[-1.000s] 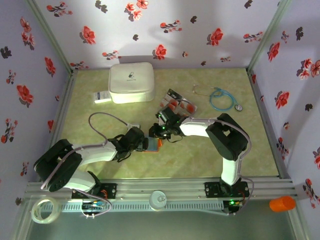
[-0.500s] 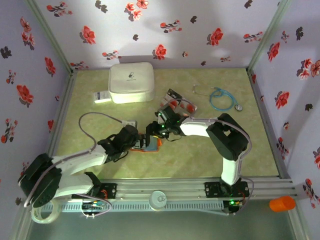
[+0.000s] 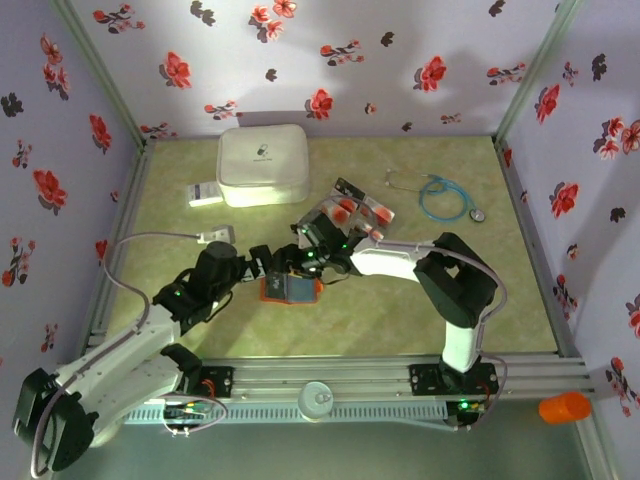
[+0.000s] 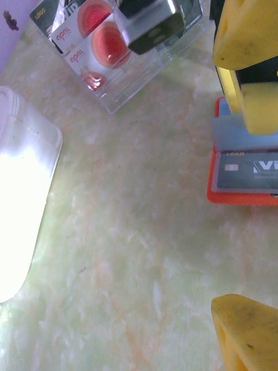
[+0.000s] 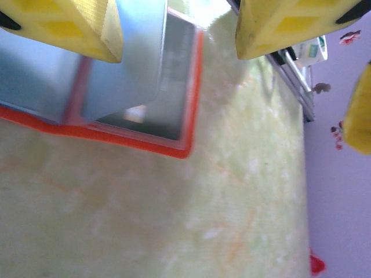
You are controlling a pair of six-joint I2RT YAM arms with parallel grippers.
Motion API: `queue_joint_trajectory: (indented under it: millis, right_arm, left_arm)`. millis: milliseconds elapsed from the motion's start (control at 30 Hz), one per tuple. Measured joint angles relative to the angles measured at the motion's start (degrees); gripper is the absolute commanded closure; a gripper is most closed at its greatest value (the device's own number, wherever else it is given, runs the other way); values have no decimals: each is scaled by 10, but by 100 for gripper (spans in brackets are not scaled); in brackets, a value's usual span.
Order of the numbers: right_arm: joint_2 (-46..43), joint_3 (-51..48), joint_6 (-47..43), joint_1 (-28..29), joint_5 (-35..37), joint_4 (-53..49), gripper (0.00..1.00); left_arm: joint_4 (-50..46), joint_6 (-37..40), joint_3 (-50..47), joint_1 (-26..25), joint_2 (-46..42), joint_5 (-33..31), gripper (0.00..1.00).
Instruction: Put the credit cards into the card holder
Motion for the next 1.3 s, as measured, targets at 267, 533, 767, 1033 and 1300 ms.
queue_joint_trajectory:
  millis: [267, 533, 767, 1033, 1300]
  right_arm:
    - [42, 47, 6, 14, 0, -1, 43]
    - [97, 54, 25, 15, 2, 13, 44]
    - [97, 54, 30, 16, 2, 26, 44]
    - [70, 29, 34, 5, 6, 31, 44]
    - [35, -6, 37, -12, 11, 35, 48]
  left_arm:
    - [-16, -8, -10, 13, -20, 0, 0]
    - [-30, -10, -10, 20, -33, 0, 0]
    - [-38, -10, -14, 23, -35, 0, 0]
    - [-42, -13, -35, 23, -34, 0, 0]
    - [-33, -17, -40, 23, -9, 5, 0]
